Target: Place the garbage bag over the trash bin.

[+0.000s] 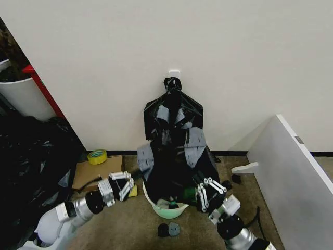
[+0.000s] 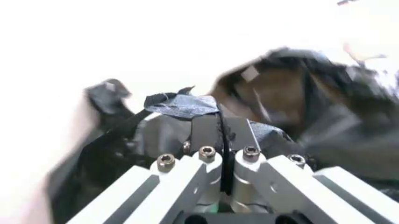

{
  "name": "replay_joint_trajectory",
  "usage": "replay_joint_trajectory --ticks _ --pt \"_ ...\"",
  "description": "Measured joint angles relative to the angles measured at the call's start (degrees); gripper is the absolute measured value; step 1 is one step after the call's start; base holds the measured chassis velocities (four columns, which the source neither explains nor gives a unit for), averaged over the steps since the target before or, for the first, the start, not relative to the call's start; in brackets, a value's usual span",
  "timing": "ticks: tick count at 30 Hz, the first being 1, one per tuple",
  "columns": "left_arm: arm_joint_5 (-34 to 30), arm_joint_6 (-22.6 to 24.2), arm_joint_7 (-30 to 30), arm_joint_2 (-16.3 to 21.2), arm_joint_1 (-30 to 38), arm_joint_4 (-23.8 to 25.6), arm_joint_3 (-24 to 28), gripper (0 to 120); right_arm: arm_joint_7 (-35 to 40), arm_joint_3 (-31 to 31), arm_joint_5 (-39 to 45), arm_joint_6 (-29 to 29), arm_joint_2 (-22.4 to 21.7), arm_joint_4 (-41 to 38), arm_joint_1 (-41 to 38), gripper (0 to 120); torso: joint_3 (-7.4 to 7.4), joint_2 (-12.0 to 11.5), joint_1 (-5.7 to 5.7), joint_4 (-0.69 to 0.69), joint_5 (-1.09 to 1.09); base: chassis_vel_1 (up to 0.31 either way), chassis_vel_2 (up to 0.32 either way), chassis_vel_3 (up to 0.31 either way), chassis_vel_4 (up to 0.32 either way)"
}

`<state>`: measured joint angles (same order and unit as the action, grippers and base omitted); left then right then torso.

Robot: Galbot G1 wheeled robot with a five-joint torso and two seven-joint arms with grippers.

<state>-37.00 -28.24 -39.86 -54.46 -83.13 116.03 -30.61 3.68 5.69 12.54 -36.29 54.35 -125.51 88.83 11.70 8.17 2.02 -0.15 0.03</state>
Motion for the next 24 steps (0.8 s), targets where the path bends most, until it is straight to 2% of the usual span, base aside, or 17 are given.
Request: replay_joint_trajectory --ticks 5,10,20,24 --pt "-1.1 0.2 2.8 -0.5 0.6 -0.3 1.6 0 0.1 -0.5 3.3 1.2 1.9 2.8 -1.4 0 0.00 0.0 0.00 0.00 0.00 0.000 0.000 0.000 0.000" --pt "-0.2 0.1 3.0 -1.9 0.6 -1.5 3.3 0 0.0 -0.8 4.9 1.5 3.3 6.1 -3.1 0 0.00 0.0 0.00 0.00 0.01 0.000 0.000 0.000 0.000" --pt "2.0 -0.1 1.7 -5.7 0.5 -2.8 5.2 0 -0.8 -1.0 5.7 1.2 6.3 14.2 -7.9 0 0.00 0.0 0.00 0.00 0.01 0.000 0.000 0.000 0.000" --pt "1.6 -0.1 1.7 -8.7 0.6 -4.9 6.1 0 -0.8 -0.7 5.9 1.1 7.5 16.5 -9.6 0 0.00 0.0 0.00 0.00 0.01 0.000 0.000 0.000 0.000"
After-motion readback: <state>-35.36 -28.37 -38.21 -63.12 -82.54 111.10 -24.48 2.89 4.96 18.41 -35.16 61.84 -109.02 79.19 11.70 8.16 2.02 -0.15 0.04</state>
